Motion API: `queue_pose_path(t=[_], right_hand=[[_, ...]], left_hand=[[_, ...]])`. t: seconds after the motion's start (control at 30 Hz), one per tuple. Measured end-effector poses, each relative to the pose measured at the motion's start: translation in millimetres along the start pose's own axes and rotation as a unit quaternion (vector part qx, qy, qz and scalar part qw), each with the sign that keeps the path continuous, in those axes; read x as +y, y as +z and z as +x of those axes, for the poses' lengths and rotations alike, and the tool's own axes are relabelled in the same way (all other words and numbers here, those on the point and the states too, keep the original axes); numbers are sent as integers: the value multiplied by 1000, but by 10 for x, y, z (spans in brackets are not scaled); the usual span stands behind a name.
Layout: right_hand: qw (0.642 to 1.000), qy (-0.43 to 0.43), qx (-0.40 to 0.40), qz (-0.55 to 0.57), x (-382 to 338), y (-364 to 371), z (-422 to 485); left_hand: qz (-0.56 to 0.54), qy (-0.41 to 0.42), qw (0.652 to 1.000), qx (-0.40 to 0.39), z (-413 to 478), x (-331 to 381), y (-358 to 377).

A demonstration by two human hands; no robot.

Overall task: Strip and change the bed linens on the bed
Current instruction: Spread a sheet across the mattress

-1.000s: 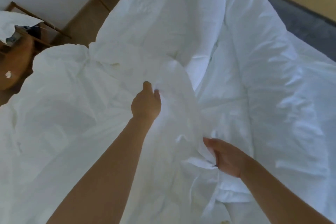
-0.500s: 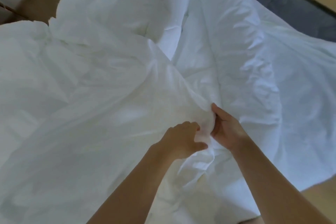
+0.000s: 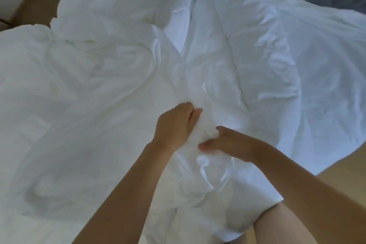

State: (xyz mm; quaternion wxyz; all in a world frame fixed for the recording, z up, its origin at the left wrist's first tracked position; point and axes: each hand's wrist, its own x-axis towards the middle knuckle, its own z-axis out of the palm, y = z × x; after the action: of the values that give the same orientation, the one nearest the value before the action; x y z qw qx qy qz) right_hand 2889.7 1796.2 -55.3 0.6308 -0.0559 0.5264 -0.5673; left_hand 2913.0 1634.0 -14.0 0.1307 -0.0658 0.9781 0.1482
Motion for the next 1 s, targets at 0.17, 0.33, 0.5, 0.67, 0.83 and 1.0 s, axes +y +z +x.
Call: queue_pose_path(t=[0.17, 0.33, 0.5, 0.67, 0.83, 1.0], right_hand=[[946, -74, 99, 299, 261, 294, -56], [961, -84, 87, 247, 363, 366, -115], [997, -52, -59, 1, 410, 402, -238], [984, -115, -24, 133, 450, 556, -215], [949, -138, -42, 281, 430, 495, -310], [995, -20, -23, -99, 284, 602, -210]], left_hand=[[-97, -4, 994, -51, -459, 23, 76], [-108, -26, 985, -132, -967, -48, 375], [-242, -92, 961, 96, -866, -280, 13], [-120, -23, 992, 15, -585, -354, -130], [-10, 20, 1000, -22, -557, -565, -161], [57, -8, 998, 24, -531, -568, -149]])
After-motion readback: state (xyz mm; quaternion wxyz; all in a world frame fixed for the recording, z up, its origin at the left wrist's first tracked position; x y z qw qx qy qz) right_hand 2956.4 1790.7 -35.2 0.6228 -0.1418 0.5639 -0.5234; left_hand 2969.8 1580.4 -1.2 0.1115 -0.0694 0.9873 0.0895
